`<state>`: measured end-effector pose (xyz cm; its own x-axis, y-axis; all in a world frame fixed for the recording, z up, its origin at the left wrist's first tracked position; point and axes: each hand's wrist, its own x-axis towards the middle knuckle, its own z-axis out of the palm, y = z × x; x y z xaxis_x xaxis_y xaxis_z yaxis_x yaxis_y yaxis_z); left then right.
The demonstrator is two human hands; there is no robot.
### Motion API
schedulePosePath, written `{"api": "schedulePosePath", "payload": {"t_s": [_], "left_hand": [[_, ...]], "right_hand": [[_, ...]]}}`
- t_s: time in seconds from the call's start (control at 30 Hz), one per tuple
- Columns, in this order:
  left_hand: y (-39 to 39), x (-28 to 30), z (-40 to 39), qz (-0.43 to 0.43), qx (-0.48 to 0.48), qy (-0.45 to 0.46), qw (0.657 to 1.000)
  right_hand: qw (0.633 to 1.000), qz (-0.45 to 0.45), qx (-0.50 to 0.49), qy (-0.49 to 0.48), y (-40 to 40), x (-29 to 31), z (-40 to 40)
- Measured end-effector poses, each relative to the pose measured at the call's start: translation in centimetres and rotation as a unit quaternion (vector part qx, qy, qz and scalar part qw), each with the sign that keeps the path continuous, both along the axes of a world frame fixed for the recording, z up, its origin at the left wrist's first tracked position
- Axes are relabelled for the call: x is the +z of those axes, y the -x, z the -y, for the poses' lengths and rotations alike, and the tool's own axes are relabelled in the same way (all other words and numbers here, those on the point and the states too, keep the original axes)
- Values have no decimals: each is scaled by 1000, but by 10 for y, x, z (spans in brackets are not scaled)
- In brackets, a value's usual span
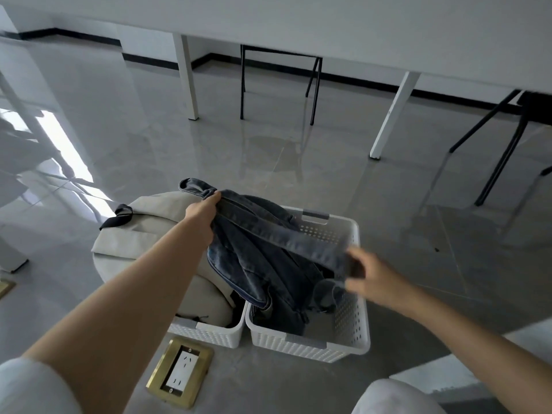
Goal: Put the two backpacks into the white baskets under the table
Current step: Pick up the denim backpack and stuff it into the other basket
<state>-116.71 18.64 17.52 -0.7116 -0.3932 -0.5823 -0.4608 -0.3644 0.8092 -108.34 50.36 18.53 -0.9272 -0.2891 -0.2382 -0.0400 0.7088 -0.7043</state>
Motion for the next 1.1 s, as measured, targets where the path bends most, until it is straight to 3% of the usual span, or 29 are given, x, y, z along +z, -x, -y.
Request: {"api": "schedulePosePath", "payload": {"t_s": [0.07,0.13,0.27,0.33,0.43,0.53,0.63,0.73,0.83,0.93,1.0,1.1], "left_hand": [[-4,2,-3,-18,-5,0,1000],[-7,2,-7,-42,-22,11,999],[-16,-1,-13,-79,-77,5,994],[-20,-3,-19,-86,-99,-4,991],[-23,-5,-27,-106,-116,-11,988],[-26,-6,-26,-118,-86,-6,989],[-25,-12,-17,-106,-44,-13,993],[-24,-22,-5,-78,-2,-16,997],[-23,-29,3,-65,17,-20,998],[-23,-34,7,-53,20,-15,998],[-21,-34,8,-45,27,-13,999],[-20,-30,6,-27,36,-17,999]], "right_hand": [[964,160,120,-176,-1,-23,-4],[955,160,98,-231,10,-36,4],[996,47,-31,-66,47,-37,44],[998,39,-34,36,62,-38,73],[998,20,-12,65,81,-61,99],[996,-76,-42,-17,87,-89,100],[968,-170,-114,-145,76,-89,79],[930,-130,-206,-274,79,-84,27],[921,-96,-297,-233,92,-57,-21],[910,-137,-352,-171,104,-20,-44],[904,-156,-391,-67,112,-2,-40],[895,-114,-414,123,124,8,-18]]}}
